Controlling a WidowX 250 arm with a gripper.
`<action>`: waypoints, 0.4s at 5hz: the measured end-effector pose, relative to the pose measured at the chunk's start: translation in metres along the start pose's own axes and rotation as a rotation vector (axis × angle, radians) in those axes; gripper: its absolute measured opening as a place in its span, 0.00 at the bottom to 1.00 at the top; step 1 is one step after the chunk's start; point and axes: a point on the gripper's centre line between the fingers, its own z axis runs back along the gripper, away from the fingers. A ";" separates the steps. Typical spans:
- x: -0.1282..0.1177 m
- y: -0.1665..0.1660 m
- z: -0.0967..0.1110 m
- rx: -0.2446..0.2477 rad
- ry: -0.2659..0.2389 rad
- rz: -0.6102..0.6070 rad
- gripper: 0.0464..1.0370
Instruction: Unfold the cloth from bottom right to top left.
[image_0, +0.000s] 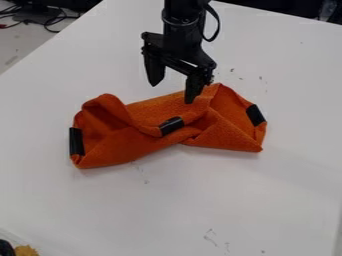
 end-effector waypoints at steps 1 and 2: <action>-0.005 -0.002 -0.012 -0.005 0.026 0.005 0.96; -0.014 -0.020 -0.024 -0.024 -0.022 0.027 0.96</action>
